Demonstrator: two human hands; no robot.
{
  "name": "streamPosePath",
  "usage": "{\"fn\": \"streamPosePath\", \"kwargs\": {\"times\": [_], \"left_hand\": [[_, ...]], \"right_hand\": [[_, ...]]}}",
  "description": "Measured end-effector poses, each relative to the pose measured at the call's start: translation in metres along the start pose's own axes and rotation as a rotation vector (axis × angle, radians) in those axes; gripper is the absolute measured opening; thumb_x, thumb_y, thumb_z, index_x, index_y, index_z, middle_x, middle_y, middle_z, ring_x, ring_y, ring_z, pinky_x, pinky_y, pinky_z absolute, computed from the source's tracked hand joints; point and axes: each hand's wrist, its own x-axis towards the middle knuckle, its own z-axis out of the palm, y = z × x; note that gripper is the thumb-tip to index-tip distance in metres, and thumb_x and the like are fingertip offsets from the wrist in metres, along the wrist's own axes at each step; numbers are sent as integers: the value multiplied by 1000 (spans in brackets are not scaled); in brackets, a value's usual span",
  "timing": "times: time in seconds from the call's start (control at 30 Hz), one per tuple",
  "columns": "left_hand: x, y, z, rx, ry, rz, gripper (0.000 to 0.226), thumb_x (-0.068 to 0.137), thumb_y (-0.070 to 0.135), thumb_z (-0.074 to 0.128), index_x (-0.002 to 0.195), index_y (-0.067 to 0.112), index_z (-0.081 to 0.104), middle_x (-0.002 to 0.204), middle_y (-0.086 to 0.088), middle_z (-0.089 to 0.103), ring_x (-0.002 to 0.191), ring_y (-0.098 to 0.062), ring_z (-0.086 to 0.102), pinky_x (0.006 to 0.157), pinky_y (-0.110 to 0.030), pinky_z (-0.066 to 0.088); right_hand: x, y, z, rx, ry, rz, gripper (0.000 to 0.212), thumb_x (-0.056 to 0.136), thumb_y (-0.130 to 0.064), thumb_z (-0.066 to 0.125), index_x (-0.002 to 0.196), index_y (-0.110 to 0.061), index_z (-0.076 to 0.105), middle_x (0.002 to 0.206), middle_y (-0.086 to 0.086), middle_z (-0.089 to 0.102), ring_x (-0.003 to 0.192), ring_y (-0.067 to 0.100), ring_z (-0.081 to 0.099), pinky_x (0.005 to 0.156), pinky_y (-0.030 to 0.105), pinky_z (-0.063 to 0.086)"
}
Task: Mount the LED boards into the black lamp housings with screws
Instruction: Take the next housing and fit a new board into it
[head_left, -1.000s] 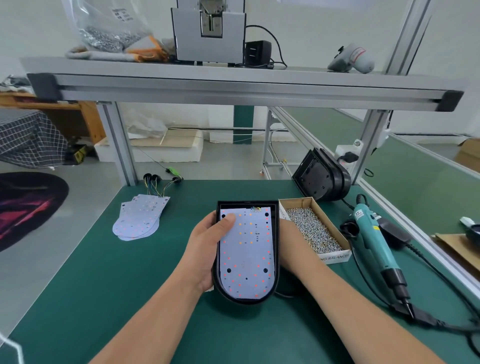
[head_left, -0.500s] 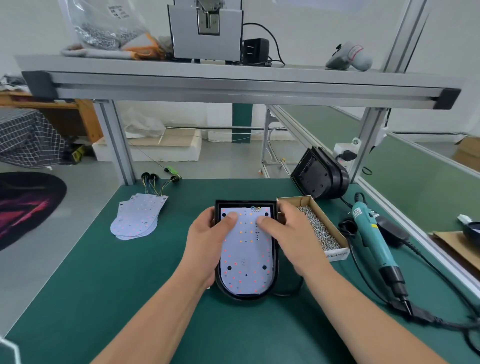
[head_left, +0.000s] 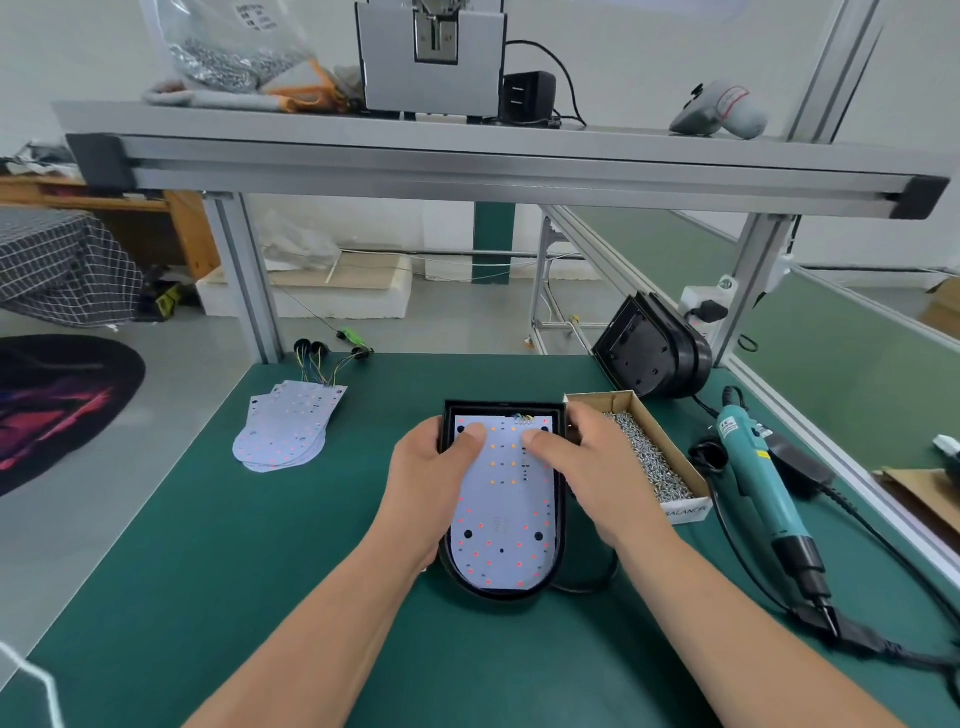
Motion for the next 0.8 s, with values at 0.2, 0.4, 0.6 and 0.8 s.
{"fn": "streamPosePath", "kwargs": {"times": [0.2, 0.4, 0.6, 0.8], "left_hand": [[1, -1, 0, 52, -26, -13, 18, 105, 24, 63, 98, 13, 75, 107, -20, 76, 88, -26, 69, 90, -54, 60], [1, -4, 2, 81, 1, -1, 14, 105, 18, 62, 98, 16, 74, 97, -1, 80, 86, -20, 72, 83, -42, 61], [0, -3, -2, 25, -132, -83, 22, 98, 11, 70, 119, 14, 71, 114, -6, 81, 107, -31, 77, 99, -53, 60], [1, -5, 5, -12, -26, -123, 18, 99, 8, 71, 117, 11, 71, 110, -9, 81, 103, -34, 78, 97, -59, 60]], "right_hand": [[0, -1, 0, 0, 15, 2, 46, 79, -44, 68, 94, -1, 59, 93, 19, 64, 76, 24, 55, 73, 48, 49], [0, 4, 2, 83, -26, 81, 21, 84, -28, 71, 101, -15, 68, 99, 1, 75, 94, 24, 71, 88, 50, 58], [0, 3, 0, 71, -11, 73, 38, 79, -34, 67, 102, -4, 63, 102, 18, 70, 92, 37, 65, 86, 52, 55], [0, 10, -3, 88, -20, 69, 8, 92, -25, 73, 95, -20, 68, 86, -11, 72, 79, 10, 66, 74, 34, 51]]}}
